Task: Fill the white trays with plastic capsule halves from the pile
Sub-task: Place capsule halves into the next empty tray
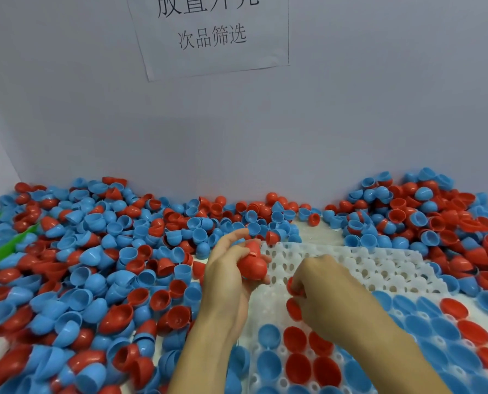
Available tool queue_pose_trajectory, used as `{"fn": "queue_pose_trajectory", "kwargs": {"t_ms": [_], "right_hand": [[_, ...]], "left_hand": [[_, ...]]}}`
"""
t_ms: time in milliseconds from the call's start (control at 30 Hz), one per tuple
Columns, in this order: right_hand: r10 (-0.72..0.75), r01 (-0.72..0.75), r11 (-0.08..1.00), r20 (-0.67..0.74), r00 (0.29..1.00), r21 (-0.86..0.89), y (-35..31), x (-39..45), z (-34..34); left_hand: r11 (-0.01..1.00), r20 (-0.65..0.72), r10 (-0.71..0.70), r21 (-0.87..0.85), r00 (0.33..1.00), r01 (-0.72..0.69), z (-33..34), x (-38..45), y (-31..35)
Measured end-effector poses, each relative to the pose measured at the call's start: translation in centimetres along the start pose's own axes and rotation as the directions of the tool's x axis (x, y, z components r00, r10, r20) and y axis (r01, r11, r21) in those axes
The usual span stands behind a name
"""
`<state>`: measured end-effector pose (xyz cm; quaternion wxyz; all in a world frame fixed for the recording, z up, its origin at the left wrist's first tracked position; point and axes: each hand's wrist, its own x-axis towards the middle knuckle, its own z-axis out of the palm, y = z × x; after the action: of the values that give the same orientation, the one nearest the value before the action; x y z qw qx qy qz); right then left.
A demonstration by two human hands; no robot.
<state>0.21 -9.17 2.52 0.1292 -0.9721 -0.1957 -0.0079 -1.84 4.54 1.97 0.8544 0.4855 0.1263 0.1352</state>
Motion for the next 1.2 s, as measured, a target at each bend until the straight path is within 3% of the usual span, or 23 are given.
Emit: {"fn": "queue_pose_trajectory", "kwargs": {"t_ms": [200, 333, 433, 533, 700, 933, 1067, 1200], "right_hand": [[-0.009, 0.013, 0.99, 0.026, 1.0, -0.141, -1.0, -0.5, 0.9], [-0.009, 0.014, 0.997, 0.066, 0.998, -0.07, -0.1, -0.2, 0.3], [-0.069, 0.079, 0.984, -0.068, 0.995, 0.159, 0.7, 0.3, -0.7], [-0.105, 0.207, 0.847, -0.228, 0.968, 0.49, 0.0, 0.1, -1.8], [-0.05, 0.23, 0.791, -0.314, 0.948, 0.567, -0.7, 0.5, -1.0], [0.007, 0.201, 0.641, -0.268, 0.963, 0.741, 1.1, 0.7, -2.1], [0.061, 0.184, 0.612, -0.277, 0.959, 0.77, 2.2, 0.7, -2.6], [0.076, 0.163, 0.637, -0.271, 0.96, 0.754, 2.5, 0.8, -2.6]], "left_hand": [[0.995, 0.108, 0.011, -0.095, 0.994, 0.0, 0.0, -0.1, 0.3], [0.997, 0.108, 0.025, -0.081, 0.994, -0.017, -0.1, 0.0, 0.1], [0.998, 0.082, 0.066, -0.019, 0.994, -0.065, -0.2, 0.2, -0.3], [0.994, 0.071, 0.092, 0.053, 0.993, -0.096, 0.0, 0.3, -0.7], [0.994, 0.143, 0.083, 0.052, 0.986, -0.092, 0.1, 0.2, -0.9], [0.996, 0.221, 0.049, -0.09, 0.974, -0.029, -0.2, 0.3, -0.6], [0.995, 0.137, 0.066, 0.069, 0.988, -0.076, -0.4, 0.6, -0.6], [0.94, -0.013, 0.189, 0.292, 0.982, -0.177, -1.2, 1.1, -0.7]]}}
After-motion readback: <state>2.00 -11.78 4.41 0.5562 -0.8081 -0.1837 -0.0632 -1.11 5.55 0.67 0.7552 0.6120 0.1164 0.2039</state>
